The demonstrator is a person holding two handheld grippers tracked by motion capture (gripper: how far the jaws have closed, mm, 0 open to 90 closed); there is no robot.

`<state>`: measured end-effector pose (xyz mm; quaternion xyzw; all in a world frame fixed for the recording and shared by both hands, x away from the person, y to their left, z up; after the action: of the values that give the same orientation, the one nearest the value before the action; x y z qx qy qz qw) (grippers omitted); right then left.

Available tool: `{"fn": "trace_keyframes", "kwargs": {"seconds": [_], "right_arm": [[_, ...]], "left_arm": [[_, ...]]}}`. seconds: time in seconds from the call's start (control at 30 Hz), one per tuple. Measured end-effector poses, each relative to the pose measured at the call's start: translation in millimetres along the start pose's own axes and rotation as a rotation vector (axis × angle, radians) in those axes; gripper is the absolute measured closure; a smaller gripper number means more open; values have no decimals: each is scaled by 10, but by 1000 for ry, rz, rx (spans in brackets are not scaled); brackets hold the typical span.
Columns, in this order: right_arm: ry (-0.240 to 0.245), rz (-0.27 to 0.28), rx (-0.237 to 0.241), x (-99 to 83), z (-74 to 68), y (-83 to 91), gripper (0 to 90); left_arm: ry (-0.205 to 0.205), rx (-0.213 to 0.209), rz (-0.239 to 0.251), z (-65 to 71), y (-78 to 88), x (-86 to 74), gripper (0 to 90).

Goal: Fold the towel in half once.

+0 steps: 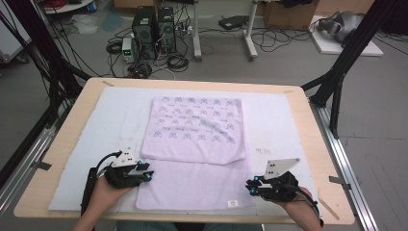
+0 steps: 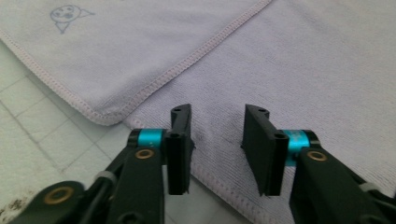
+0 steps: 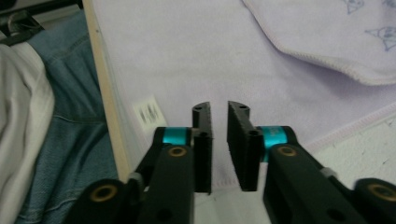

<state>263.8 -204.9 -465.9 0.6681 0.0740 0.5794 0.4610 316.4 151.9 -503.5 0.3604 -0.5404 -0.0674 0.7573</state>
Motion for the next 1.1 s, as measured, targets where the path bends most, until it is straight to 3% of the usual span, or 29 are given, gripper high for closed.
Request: {"fn": "trace_keyframes", "kwargs": {"seconds": [0.13,0.23,0.37,0.47,0.6,0.73,0.83,0.9,0.97,1.1], "right_arm": [[24,-14,-9,5,3,-169,711],[9,12,-27,85,123,-272,692],[-50,87,-25,332,320,-349,658],[-51,96,-42,504,460,-442,634],[-45,58,-84,564,653,-624,620],[-88,-27,-93,401,807,-799,609],[-99,-72,-81,266,854,-880,699],[-116,-39,-79,236,872,-887,804],[-129,-25,-68,222,888,-871,874],[-133,-16,-65,230,903,-837,899]], "left_arm": [[-2,18,11,-15,53,16,529],[12,30,48,-73,132,77,536],[27,63,86,-208,214,212,574],[21,97,86,-351,218,337,589],[42,99,28,-518,64,377,560],[87,87,-45,-616,-104,259,531],[72,94,-32,-629,-115,260,639],[62,72,-29,-606,-105,271,750],[55,75,-29,-590,-93,281,856],[43,85,18,-545,8,377,872]]}}
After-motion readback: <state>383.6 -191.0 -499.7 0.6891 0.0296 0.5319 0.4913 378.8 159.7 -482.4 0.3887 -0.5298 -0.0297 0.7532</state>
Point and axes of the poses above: each handheld gripper's, and its own axes: y roughly backward along the jaws, x roughly out of its top, z roughly to its right, the point moved 9 cm from there along -y, roughly forward along the jaws, and after that the axes turned 12 degrees about -x, right-handed, at the moved point
